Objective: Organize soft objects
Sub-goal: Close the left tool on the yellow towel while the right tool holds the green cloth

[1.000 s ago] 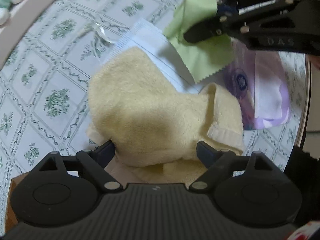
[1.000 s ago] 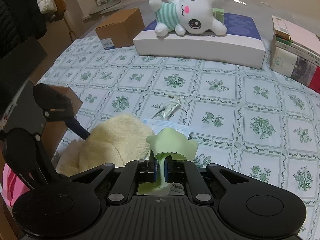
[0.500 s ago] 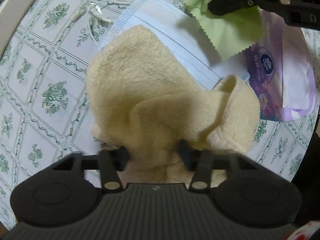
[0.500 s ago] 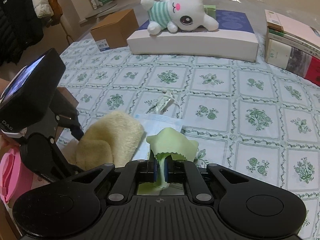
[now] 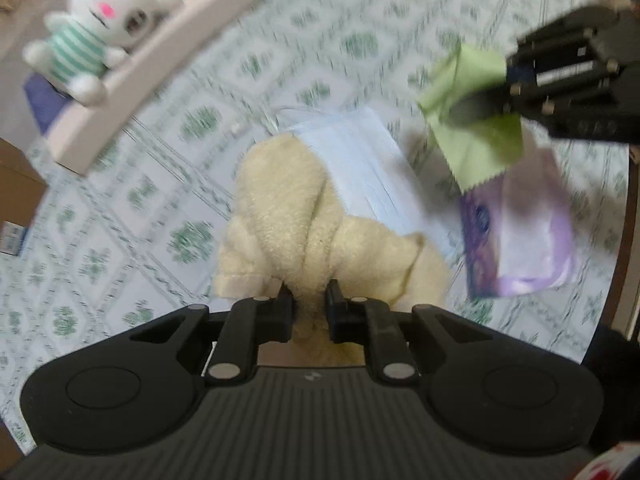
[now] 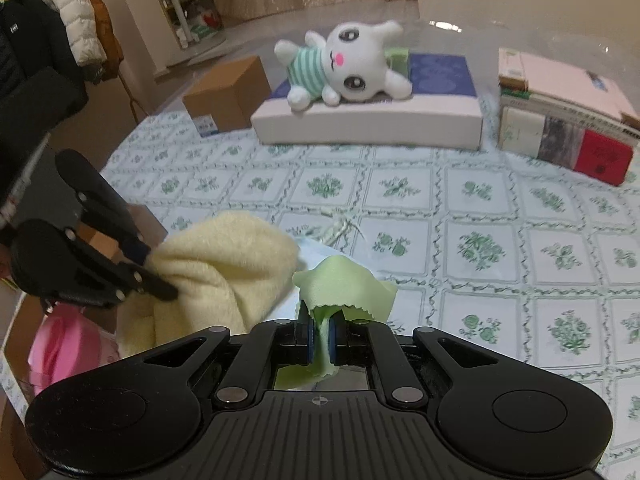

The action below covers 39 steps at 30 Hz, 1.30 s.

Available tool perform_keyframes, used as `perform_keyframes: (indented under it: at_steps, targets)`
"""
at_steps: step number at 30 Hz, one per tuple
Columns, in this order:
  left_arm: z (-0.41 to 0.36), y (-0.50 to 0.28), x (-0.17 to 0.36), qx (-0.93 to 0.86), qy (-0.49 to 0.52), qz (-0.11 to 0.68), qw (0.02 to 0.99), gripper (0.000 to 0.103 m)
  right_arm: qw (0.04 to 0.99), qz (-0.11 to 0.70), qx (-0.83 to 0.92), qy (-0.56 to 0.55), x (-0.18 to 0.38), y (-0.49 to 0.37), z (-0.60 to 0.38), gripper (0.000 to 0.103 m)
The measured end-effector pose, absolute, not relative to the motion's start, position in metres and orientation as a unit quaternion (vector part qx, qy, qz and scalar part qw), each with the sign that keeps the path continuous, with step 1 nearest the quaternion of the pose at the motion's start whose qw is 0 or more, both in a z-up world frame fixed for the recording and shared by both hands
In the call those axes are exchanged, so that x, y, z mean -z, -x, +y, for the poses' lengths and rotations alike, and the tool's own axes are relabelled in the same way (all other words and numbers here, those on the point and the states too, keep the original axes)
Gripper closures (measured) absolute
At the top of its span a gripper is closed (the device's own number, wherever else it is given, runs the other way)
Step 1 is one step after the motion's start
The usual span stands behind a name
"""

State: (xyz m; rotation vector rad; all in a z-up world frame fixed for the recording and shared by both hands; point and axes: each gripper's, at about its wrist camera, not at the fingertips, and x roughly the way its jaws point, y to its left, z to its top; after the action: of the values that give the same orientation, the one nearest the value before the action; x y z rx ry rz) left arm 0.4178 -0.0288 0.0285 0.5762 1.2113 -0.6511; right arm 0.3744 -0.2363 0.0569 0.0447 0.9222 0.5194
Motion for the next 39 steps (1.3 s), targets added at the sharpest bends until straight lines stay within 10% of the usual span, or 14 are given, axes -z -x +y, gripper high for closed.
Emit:
perform_keyframes:
  at_steps: [17, 28, 39]
  targets:
    - [-0.031, -0.359, -0.156, 0.299, -0.191, 0.482, 0.801, 0.090, 0.885, 0.388, -0.256, -0.032, -0.133, -0.310, -0.240, 0.096]
    - [-0.063, -0.354, -0.091, 0.326, -0.188, 0.532, 0.758, 0.088, 0.880, 0.404, -0.245, -0.038, -0.116, -0.305, -0.251, 0.096]
    - [-0.080, -0.380, -0.031, 0.305, -0.232, 0.545, 0.745, 0.048, 0.870, 0.429, -0.238, -0.044, -0.080, -0.325, -0.263, 0.096]
